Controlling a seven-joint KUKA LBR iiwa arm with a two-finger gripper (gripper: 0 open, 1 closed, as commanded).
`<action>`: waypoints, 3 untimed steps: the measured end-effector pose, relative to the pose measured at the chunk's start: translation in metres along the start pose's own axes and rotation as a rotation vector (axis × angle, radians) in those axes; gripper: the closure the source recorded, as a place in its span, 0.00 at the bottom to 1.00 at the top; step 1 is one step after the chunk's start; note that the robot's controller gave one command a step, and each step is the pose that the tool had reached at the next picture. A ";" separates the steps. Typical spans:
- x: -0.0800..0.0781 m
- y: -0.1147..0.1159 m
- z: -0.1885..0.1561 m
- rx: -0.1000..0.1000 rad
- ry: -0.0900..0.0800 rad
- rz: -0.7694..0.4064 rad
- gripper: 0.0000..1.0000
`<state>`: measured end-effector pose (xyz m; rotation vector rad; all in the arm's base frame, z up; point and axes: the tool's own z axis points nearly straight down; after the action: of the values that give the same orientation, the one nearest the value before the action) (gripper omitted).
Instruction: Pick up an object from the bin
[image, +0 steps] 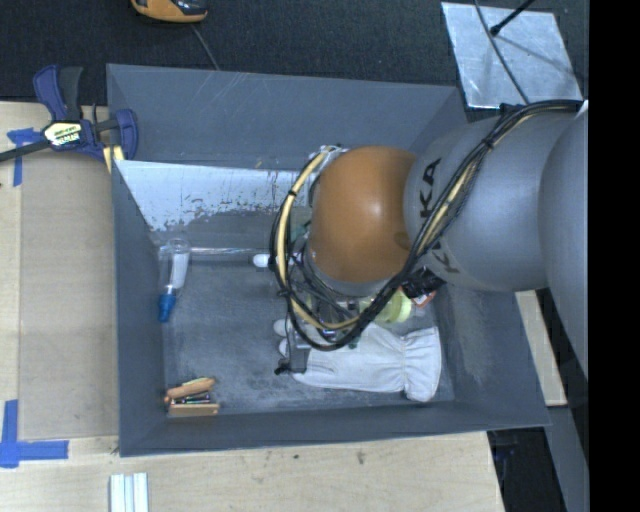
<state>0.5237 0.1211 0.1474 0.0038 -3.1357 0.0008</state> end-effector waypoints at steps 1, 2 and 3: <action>-0.002 0.000 -0.004 -0.002 -0.008 0.003 0.00; -0.017 -0.033 -0.003 -0.002 -0.010 -0.021 0.00; -0.028 -0.042 -0.026 0.000 -0.007 0.099 0.00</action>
Offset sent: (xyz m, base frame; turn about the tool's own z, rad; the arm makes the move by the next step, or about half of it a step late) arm 0.0239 -0.0521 0.0015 -0.0257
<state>0.5518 0.0790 0.1733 -0.1521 -3.1387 0.0010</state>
